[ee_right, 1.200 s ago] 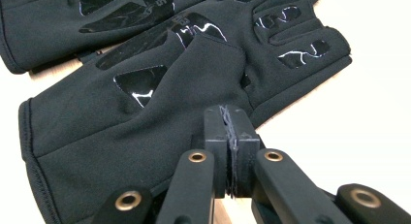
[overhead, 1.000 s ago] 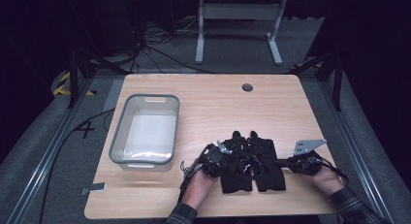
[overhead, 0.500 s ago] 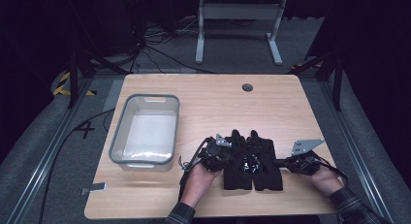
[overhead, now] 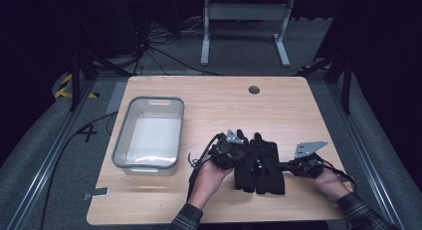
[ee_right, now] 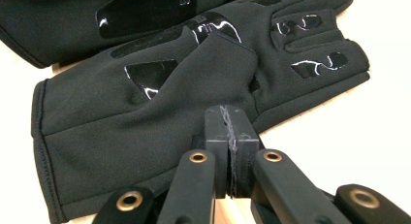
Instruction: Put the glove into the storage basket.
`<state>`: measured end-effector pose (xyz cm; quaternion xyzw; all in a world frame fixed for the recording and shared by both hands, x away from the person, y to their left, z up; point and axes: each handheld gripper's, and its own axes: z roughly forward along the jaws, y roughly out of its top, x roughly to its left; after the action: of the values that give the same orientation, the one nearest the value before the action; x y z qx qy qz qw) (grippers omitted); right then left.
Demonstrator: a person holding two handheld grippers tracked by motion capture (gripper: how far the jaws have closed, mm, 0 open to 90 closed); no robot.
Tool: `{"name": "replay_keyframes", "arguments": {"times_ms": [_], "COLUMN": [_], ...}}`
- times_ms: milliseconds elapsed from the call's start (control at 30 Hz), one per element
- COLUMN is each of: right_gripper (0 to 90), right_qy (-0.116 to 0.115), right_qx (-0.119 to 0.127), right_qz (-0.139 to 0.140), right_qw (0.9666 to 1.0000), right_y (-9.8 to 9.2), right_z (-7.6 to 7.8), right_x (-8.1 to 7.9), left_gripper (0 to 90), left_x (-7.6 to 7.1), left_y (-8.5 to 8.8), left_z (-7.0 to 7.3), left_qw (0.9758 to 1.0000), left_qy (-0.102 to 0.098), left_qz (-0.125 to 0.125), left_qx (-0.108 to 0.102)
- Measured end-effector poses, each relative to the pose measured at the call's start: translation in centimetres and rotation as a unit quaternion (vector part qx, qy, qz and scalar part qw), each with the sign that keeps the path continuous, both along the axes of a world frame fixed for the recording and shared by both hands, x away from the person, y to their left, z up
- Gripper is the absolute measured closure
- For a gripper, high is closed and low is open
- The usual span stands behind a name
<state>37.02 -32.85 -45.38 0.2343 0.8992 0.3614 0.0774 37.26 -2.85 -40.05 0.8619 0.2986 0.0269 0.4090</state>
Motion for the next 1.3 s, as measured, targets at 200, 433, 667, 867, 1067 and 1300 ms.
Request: {"name": "replay_keyframes", "arguments": {"times_ms": [200, 433, 667, 867, 1067, 1300], "right_gripper": [89.6, 89.7, 89.6, 89.6, 89.5, 89.5], "right_qy": [0.004, -0.002, -0.003, -0.003, -0.008, -0.013], "right_qx": [0.006, -0.001, -0.001, 0.000, 0.010, 0.016], "right_qz": [-0.001, 0.007, 0.007, 0.004, -0.012, -0.025], "right_qw": [1.0000, 1.0000, 1.0000, 1.0000, 0.9998, 0.9995], "right_y": [0.1, 1.1, 1.1, 0.9, -0.2, -1.2], "right_z": [-0.1, 0.0, 0.0, 0.1, 0.5, 1.0], "right_x": [0.4, 0.4, 0.4, 0.5, 0.7, 0.7], "left_gripper": [84.1, 84.1, 83.2, 81.8, 77.6, 85.9], "left_x": [0.3, 0.7, 1.0, 1.2, 1.3, 1.2], "left_y": [-1.3, -3.0, -4.2, -5.2, -6.0, -5.2], "left_z": [0.6, 0.8, 0.6, 0.4, 0.4, 0.9], "left_qw": [0.9999, 0.9996, 0.9994, 0.9992, 0.9987, 0.9989], "left_qy": [-0.007, -0.008, -0.008, -0.006, -0.009, -0.017], "left_qz": [-0.012, -0.026, -0.034, -0.040, -0.047, -0.041], "left_qx": [-0.002, -0.001, 0.004, 0.000, -0.015, -0.011]}}
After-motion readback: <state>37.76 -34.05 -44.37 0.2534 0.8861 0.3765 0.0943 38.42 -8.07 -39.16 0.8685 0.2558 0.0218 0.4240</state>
